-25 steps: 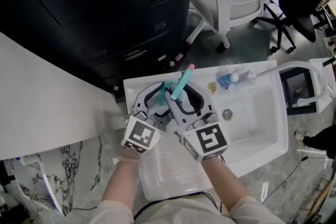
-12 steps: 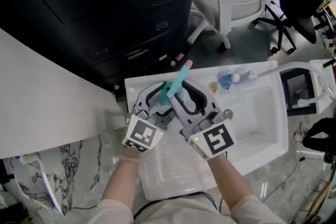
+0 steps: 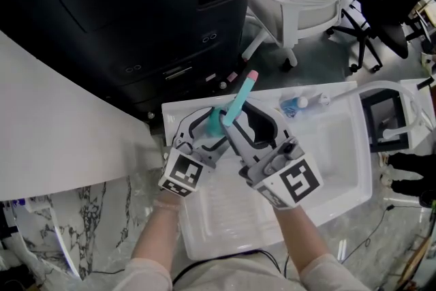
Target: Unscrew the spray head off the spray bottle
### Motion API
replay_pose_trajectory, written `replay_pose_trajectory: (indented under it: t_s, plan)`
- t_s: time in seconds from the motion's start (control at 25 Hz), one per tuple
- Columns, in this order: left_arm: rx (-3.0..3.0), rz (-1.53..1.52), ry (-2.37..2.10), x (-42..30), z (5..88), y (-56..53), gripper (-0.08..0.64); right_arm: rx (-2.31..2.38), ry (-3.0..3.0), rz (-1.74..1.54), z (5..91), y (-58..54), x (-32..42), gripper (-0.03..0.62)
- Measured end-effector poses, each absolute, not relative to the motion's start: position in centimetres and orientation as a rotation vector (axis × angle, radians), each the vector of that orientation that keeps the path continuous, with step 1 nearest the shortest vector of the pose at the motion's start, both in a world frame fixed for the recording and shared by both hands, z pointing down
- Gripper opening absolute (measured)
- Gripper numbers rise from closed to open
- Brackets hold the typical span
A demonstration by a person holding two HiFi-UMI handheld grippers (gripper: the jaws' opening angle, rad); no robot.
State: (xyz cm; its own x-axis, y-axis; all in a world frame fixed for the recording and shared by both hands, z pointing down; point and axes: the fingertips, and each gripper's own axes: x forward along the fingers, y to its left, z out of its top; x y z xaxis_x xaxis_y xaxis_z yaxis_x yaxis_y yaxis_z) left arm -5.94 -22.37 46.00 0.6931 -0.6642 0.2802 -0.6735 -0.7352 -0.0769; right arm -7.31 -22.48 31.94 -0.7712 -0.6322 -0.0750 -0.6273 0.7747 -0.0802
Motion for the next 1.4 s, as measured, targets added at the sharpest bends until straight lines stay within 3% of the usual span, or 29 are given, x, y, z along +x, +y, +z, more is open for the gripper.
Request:
replay_pose_trajectory:
  t_s: [0.88,1.4]
  plan:
    - [2.856,0.486,-1.125,-5.8,46.3,-22.4,0.311,-0.939,2.797,0.047,24.2,-22.1,-5.5,0.143]
    - [2.879,0.544,-1.114,-5.5,46.3,-22.4,0.311,-0.988,2.802,0.051,24.6,-21.9,-3.6,0.143]
